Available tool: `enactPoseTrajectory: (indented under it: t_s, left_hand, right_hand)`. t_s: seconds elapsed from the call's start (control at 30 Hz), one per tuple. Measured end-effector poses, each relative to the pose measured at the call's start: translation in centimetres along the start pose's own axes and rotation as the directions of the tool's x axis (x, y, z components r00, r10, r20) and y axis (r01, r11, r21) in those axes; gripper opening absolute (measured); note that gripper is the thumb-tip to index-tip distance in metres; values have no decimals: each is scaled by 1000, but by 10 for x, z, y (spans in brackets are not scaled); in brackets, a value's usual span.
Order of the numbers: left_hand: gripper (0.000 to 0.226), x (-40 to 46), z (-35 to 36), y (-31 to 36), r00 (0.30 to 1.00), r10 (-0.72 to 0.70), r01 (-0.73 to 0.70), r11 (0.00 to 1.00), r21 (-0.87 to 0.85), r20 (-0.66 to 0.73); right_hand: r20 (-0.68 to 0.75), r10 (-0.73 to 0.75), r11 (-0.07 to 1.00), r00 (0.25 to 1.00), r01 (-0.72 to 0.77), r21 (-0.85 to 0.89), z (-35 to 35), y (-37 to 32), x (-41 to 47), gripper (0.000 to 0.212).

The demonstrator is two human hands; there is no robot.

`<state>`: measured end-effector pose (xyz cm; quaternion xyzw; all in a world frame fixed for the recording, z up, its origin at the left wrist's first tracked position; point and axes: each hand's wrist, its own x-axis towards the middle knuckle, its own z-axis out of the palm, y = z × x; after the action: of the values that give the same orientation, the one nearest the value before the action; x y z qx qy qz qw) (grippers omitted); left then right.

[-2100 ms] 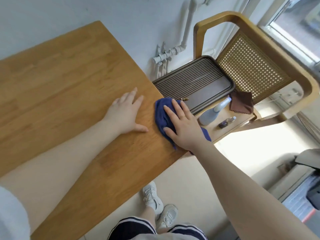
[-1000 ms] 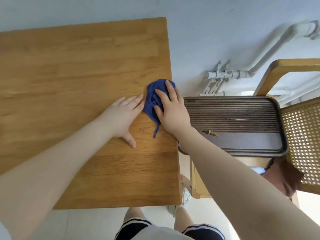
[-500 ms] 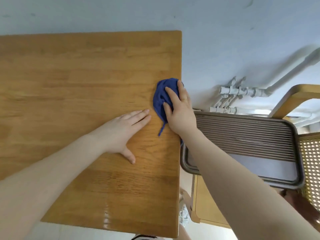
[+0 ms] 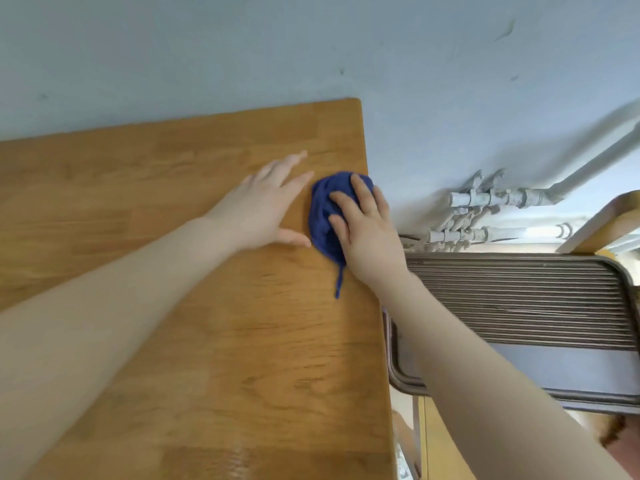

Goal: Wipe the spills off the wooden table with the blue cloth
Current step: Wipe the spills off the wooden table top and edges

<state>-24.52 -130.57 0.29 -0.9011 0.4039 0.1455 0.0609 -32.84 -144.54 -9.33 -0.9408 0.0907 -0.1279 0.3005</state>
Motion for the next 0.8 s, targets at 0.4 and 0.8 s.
enactPoseTrajectory:
  t_s: [0.4, 0.8]
  left_hand:
    - [123, 55, 11, -29, 977, -14, 3, 998, 57, 211]
    - [134, 58, 16, -35, 987, 8, 0, 999, -50, 162]
  right_hand:
    - [4, 65, 997, 998, -65, -44, 6, 4, 50, 47]
    - [22, 58, 998, 998, -57, -34, 11, 19, 122, 45]
